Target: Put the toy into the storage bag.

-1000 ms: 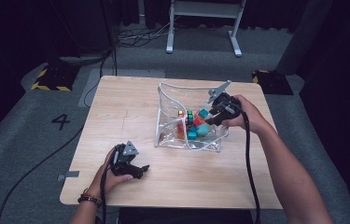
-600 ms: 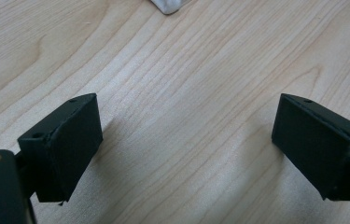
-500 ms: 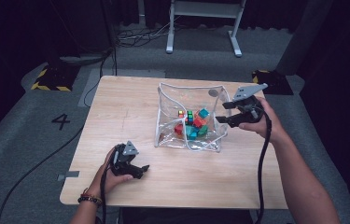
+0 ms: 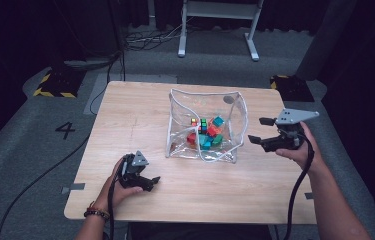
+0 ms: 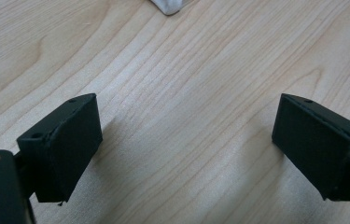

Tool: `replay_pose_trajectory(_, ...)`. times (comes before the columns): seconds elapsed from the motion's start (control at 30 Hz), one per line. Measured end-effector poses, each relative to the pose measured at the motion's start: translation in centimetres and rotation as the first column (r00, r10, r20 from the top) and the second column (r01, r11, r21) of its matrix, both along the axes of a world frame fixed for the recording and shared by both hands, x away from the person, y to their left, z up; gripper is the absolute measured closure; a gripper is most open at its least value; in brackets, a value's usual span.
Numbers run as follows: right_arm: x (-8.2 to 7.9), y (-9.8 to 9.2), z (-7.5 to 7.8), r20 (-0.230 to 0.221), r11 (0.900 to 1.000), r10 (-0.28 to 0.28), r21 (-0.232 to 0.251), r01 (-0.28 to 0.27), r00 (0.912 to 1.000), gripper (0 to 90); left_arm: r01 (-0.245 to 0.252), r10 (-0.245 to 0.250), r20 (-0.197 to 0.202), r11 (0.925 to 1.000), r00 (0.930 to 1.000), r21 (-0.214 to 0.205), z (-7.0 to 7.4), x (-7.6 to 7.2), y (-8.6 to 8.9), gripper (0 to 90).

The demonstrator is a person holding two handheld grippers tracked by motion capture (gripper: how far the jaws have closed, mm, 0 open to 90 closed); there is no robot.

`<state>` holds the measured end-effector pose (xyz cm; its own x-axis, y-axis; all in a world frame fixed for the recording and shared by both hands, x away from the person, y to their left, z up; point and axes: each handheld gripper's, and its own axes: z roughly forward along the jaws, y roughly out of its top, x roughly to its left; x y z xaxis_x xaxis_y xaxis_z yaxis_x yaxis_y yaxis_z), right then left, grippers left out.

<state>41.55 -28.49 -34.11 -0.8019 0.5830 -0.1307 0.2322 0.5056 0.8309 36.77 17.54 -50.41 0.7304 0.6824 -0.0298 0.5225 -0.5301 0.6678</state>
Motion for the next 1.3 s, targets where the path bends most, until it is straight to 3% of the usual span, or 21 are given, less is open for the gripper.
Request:
replay_pose_trajectory(0.13,-1.2,-1.4,-2.1,0.002,0.9991,-0.036,-0.021,0.036,0.9994,23.8,0.0,0.0,0.0,1.0,1.0,0.0,0.0,0.0,0.0,8.6)
replay_pose_trajectory(0.3,-2.1,-2.6,-5.2,-0.037,0.9965,-0.068,-0.052,0.066,0.997,23.7,-0.001,0.001,-0.002,1.0,1.0,0.0,0.0,0.0,0.0,8.6)
replay_pose_trajectory(0.53,-2.7,-3.4,-10.0,-0.1,0.9916,-0.082,-0.108,0.071,0.9916,23.3,-0.001,0.001,-0.003,1.0,1.0,-0.001,0.0,0.0,0.0,8.6)
replay_pose_trajectory(0.67,-3.0,-3.8,-12.0,-0.127,0.9894,-0.079,-0.131,0.062,0.9888,23.1,-0.001,0.001,-0.002,1.0,1.0,-0.001,0.0,0.0,0.0,8.6)
replay_pose_trajectory(0.87,-3.6,-4.6,-14.1,-0.171,0.9883,-0.098,-0.132,0.076,0.9805,22.7,-0.001,0.001,-0.003,1.0,1.0,-0.001,0.0,0.0,0.0,8.6)
replay_pose_trajectory(1.1,-4.3,-5.7,-15.8,-0.187,0.9878,-0.127,-0.113,0.108,0.974,18.7,-0.001,0.001,-0.003,1.0,1.0,-0.001,0.0,0.0,0.0,8.6)
replay_pose_trajectory(1.17,-4.5,-6.1,-16.1,-0.201,0.9909,-0.126,-0.073,0.113,0.9715,18.4,-0.001,0.001,-0.002,1.0,1.0,-0.001,0.0,0.0,0.0,8.6)
replay_pose_trajectory(1.3,-4.6,-6.5,-16.4,-0.196,0.9908,-0.132,-0.055,0.123,0.9718,16.9,-0.001,0.001,-0.002,1.0,1.0,0.0,0.0,0.0,0.0,8.6)
